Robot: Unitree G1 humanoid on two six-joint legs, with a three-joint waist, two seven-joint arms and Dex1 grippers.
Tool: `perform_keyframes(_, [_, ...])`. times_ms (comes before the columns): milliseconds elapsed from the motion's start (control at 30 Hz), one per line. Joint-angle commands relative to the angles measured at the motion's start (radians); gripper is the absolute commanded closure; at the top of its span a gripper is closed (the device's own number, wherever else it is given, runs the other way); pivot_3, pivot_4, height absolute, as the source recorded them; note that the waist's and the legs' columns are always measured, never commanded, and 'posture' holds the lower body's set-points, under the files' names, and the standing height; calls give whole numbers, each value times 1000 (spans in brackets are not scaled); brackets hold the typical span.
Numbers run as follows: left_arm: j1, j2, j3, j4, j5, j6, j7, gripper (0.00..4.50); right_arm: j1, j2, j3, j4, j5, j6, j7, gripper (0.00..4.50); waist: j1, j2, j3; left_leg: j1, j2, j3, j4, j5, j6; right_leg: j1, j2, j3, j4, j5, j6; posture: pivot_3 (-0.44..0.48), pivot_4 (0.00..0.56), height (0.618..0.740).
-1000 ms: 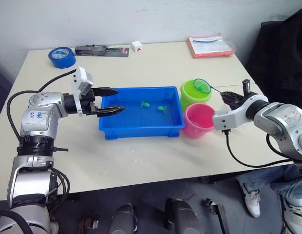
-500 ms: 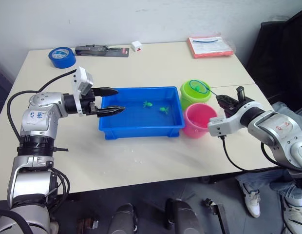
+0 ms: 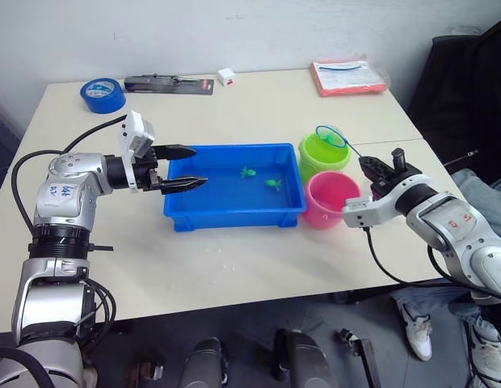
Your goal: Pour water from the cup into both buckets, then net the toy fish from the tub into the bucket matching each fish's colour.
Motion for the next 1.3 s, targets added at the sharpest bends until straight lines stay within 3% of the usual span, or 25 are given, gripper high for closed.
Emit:
perform_keyframes(33, [-4, 6, 20, -21, -6, -12, -2, 18, -2, -2, -53, -33, -22, 5, -25, 3718, 0, 0, 0, 0, 0, 0, 0, 0, 0, 0, 0, 0, 0, 0, 0, 0, 150, 737])
perform_keyframes(1300, [-2, 2, 18, -33, -6, -7, -5, 18, 73, 31, -60, -67, -165, -9, -73, 3718, 0, 0, 0, 0, 0, 0, 0, 0, 0, 0, 0, 0, 0, 0, 0, 0, 150, 737])
